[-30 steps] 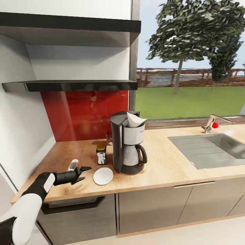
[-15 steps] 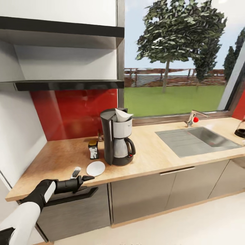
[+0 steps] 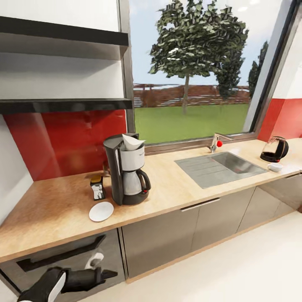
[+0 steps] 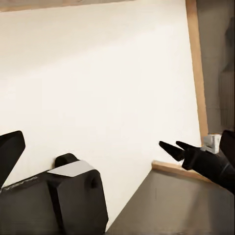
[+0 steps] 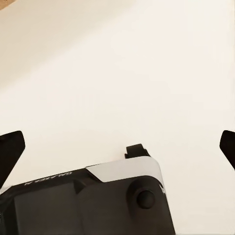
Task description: Set up a coffee station on the kitchen countertop: keep the coffee maker on the countertop, move the bottle of coffee from the kitchen shelf to the counter next to the coffee maker, place a paper coffee filter on top of the coffee maker, put the saucer next to the coffee maker with the coffee cup on the saucer, and place the electric kettle next to the coffee maker.
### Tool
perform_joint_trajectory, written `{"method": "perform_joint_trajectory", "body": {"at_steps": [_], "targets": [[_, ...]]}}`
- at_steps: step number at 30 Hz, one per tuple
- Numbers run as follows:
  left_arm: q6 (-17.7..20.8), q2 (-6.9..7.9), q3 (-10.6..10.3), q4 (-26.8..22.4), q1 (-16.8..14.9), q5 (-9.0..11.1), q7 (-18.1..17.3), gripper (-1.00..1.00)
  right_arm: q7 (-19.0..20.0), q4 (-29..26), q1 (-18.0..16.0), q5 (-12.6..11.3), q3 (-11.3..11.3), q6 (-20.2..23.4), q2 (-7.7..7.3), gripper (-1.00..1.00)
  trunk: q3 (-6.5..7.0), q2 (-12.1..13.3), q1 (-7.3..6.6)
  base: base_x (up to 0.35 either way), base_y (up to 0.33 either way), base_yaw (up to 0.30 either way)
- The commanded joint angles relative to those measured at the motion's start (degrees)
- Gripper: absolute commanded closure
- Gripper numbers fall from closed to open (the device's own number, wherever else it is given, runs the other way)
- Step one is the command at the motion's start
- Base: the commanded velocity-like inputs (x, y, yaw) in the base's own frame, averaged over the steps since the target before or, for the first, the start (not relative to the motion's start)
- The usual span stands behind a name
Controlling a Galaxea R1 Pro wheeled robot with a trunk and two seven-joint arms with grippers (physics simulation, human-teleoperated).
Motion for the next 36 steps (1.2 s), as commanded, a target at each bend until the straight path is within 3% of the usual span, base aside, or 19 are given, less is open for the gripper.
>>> {"method": "perform_joint_trajectory", "body": {"at_steps": [1, 3, 6, 7, 8, 10, 11, 13, 14, 17, 20, 24, 36], "targets": [[-0.69, 0.00, 0.00, 0.04, 0.62, 0.01, 0.33, -1.00, -0.21, -0.02, -0.05, -0.58, 0.48, -0.14, 0.03, -1.00, -0.12, -0.13, 0.04, 0.000, 0.000, -0.267], [-5.42, -0.09, -0.31, 0.22, 3.40, -1.51, 2.44, -1.00, -0.21, -0.02, -0.05, -0.58, 0.48, -0.14, 0.01, -1.00, -0.12, -0.13, 0.04, 0.000, 0.000, -0.267], [-11.57, -0.24, -0.36, 1.92, 8.42, -7.19, 12.50, -1.00, -0.34, 0.05, -0.05, -0.72, 0.38, -0.09, -0.09, -1.00, -0.12, -0.13, 0.04, 0.000, 0.000, -0.267], [-12.85, -0.29, -0.35, 2.68, 8.94, -8.05, 14.31, -1.00, -0.35, 0.04, -0.05, -0.75, 0.36, -0.08, -0.11, -1.00, -0.12, -0.13, 0.04, 0.000, 0.000, -0.267], [-16.53, -0.42, -0.34, 5.32, 10.13, -10.17, 19.29, -1.00, -0.33, 0.01, -0.05, -0.82, 0.33, -0.07, -0.15, -1.00, -0.13, -0.13, 0.04, 0.000, 0.000, -0.267], [-21.98, -0.95, -0.31, 10.42, 10.97, -12.42, 26.29, -1.00, -0.26, -0.01, -0.05, -0.84, 0.32, -0.05, -0.14, -1.00, -0.15, -0.13, 0.04, 0.000, 0.000, -0.267], [-26.28, -1.61, -0.27, 14.86, 11.25, -13.76, 32.21, -1.00, -0.18, -0.01, -0.05, -0.84, 0.31, -0.01, -0.16, -1.00, -0.18, -0.13, 0.04, 0.000, 0.000, -0.266], [-31.90, -2.19, -0.25, 20.26, 11.62, -14.83, 40.73, -1.00, -0.10, -0.02, -0.05, -0.83, 0.31, 0.02, -0.18, -1.00, -0.24, -0.13, 0.04, 0.000, 0.000, -0.264], [-36.73, -2.50, -0.24, 24.06, 12.50, -15.23, 48.51, -1.00, -0.04, 0.03, -0.05, -0.81, 0.31, 0.06, -0.25, -1.00, -0.28, -0.13, 0.04, 0.000, 0.000, -0.262], [-39.65, -2.67, -0.18, 25.98, 14.33, -15.30, 54.58, -1.00, 0.41, 0.10, -0.05, -0.72, 0.36, 0.17, -0.80, -1.00, -0.39, -0.13, 0.04, 0.000, 0.000, -0.262], [-41.06, -2.66, -0.02, 26.61, 18.02, -15.11, 57.91, -1.00, 5.65, 0.18, -0.05, -0.66, 0.46, 0.27, -3.90, -1.00, -0.50, -0.13, 0.04, 0.000, 0.000, -0.262], [-41.25, -2.60, 0.06, 26.74, 19.23, -15.25, 58.43, -1.00, 12.22, 0.24, 0.14, -0.72, 0.41, 0.26, -6.05, -1.00, -0.65, -0.13, 0.04, 0.000, 0.000, -0.262], [-41.28, -2.75, 0.03, 26.41, 19.46, -15.29, 58.86, -1.00, 13.23, 0.11, 0.39, -0.46, 0.46, 0.20, -6.26, -1.00, -0.78, -0.13, 0.04, 0.042, -0.196, -0.097]]}}
